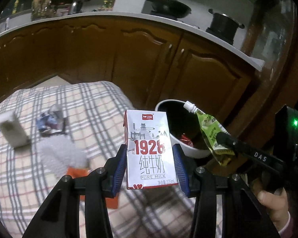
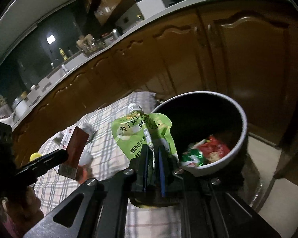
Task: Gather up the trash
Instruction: 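Carry the milk carton and green pouch over the white bin and release both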
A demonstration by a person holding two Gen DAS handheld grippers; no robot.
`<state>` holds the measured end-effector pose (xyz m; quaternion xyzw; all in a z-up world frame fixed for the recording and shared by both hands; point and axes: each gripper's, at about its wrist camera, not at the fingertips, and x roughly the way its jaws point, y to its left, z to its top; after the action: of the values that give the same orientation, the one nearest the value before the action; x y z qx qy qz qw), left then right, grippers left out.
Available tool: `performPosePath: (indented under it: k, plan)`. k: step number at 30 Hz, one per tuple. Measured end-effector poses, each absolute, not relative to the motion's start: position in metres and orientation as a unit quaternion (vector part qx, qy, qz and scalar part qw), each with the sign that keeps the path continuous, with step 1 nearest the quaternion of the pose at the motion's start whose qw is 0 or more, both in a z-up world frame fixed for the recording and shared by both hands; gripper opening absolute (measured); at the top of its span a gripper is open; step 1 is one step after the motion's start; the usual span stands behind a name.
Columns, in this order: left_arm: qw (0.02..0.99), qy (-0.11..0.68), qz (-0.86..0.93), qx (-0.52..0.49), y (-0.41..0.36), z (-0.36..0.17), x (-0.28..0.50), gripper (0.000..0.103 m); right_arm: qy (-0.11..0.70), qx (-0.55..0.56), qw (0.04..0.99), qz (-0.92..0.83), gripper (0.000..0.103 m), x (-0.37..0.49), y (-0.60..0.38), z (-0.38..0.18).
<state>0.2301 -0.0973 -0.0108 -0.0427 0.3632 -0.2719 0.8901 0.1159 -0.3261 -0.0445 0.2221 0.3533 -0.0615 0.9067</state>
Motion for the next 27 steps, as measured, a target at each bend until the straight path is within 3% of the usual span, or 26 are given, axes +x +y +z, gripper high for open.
performPosePath:
  k: [27]
  plan:
    - [0.868,0.391,-0.307,0.011,-0.219,-0.035,0.316,0.044,0.377,0.223,0.892,-0.115,0.009,0.142,-0.399,-0.061]
